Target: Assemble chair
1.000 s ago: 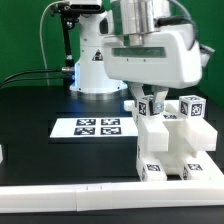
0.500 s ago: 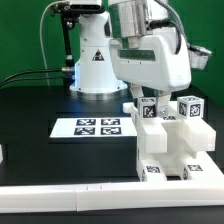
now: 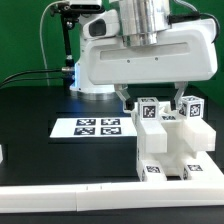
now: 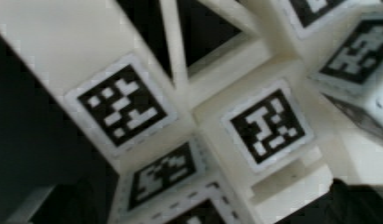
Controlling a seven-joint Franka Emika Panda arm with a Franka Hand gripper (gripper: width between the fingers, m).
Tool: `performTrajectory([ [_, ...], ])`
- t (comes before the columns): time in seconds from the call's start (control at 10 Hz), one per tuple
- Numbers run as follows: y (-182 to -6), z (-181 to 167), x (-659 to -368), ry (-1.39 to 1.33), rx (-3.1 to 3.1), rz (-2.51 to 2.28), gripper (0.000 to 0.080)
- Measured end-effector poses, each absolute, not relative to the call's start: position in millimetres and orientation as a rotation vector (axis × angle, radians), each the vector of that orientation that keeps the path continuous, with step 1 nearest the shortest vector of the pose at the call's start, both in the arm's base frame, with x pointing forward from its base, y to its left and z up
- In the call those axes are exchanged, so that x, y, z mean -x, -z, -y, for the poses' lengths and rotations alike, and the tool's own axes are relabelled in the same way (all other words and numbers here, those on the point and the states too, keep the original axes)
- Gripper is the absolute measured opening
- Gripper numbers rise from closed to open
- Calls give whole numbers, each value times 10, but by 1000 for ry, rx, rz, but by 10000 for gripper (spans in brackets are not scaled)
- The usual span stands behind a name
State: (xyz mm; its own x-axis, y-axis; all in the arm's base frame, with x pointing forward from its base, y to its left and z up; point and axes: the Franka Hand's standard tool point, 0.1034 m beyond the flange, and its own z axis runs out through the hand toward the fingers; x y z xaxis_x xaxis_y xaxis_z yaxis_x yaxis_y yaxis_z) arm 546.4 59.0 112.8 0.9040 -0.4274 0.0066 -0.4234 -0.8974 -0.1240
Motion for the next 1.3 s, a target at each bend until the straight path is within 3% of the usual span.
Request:
performTrajectory([
  [0.2,-1133,-534,-5475,85,3098,-126,649],
  [0.5,-1131,-557,-5472,85,3111,-108,619],
  [0.7,-1131,-571,-5471,81,3088,-302,279],
  [1.3,-1127,-555,-5476,143,2683,-1449,281],
])
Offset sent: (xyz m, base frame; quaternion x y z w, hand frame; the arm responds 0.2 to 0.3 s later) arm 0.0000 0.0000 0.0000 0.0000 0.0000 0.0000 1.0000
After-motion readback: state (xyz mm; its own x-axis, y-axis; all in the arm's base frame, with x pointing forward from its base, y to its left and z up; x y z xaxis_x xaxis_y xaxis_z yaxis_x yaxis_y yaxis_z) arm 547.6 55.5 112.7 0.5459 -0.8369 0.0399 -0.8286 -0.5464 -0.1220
